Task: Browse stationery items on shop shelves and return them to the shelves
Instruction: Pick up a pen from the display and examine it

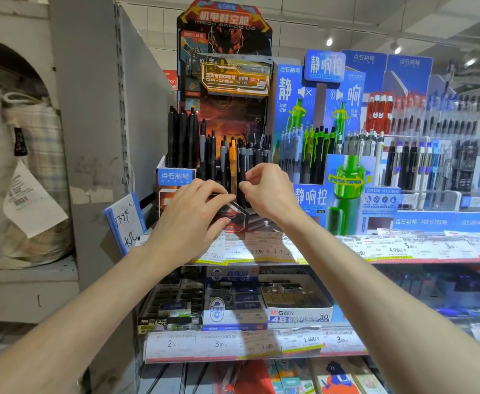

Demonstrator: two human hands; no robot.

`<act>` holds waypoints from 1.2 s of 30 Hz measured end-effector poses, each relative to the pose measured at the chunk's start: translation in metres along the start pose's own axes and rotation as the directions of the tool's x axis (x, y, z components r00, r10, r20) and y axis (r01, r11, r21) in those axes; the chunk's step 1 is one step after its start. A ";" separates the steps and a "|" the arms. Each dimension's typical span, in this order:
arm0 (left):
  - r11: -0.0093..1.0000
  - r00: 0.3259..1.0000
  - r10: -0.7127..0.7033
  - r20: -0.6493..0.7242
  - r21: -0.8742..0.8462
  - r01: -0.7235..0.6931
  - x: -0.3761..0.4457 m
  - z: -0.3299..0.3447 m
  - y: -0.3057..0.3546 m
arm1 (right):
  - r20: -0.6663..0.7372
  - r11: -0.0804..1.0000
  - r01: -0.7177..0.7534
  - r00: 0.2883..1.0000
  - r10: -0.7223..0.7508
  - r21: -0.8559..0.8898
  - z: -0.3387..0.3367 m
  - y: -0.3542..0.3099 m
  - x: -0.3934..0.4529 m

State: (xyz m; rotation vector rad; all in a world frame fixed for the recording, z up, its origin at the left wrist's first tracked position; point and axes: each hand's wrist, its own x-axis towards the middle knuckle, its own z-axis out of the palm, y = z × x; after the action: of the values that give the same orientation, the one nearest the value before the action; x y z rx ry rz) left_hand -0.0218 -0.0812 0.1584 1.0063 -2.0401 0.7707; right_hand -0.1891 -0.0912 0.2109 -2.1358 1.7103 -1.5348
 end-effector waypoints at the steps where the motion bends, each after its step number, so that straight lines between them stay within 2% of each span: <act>1: 1.000 1.000 -0.001 0.001 0.000 0.001 0.000 0.000 0.000 | -0.001 1.000 -0.002 1.000 0.002 0.003 -0.001 -0.001 0.000; 7: 1.000 1.000 -0.014 -0.002 0.005 0.014 -0.001 0.001 0.002 | -0.016 1.000 -0.009 1.000 0.009 -0.003 0.005 0.002 -0.003; 11: 1.000 1.000 -0.008 -0.002 0.016 0.008 -0.004 0.001 0.003 | 0.024 1.000 0.007 1.000 -0.008 0.018 0.005 0.006 -0.012; 17: 0.989 0.995 -0.064 -0.080 -0.138 0.053 -0.016 -0.006 0.011 | 0.057 0.993 0.112 0.992 -0.113 0.035 -0.014 0.014 -0.045; 23: 0.955 0.967 -0.170 -0.187 -0.274 0.115 -0.053 -0.022 0.033 | -0.037 0.966 0.257 0.966 -0.255 0.033 -0.032 0.044 -0.099; 27: 0.936 0.939 -0.235 -0.252 -0.319 0.149 -0.090 -0.021 0.058 | -0.194 0.932 0.362 0.914 -0.357 -0.012 -0.035 0.071 -0.140; 30: 0.904 0.948 -0.266 -0.172 -0.386 0.184 -0.117 -0.003 0.072 | -0.233 0.934 0.357 0.908 -0.348 -0.003 -0.033 0.092 -0.169; 33: 0.869 0.950 -0.310 -0.034 -0.416 0.269 -0.136 0.025 0.075 | -0.168 0.952 0.307 0.939 -0.301 0.014 -0.022 0.120 -0.191; 36: 0.853 0.929 -0.354 0.108 -0.370 0.368 -0.148 0.051 0.066 | -0.085 0.976 0.215 0.972 -0.218 -0.044 -0.005 0.152 -0.199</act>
State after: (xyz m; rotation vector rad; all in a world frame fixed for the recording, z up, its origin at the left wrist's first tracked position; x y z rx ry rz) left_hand -0.0306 -0.0263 -0.0021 1.1266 -1.8509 0.1426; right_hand -0.2903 -0.0023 0.0002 -2.3760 1.5835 -1.6877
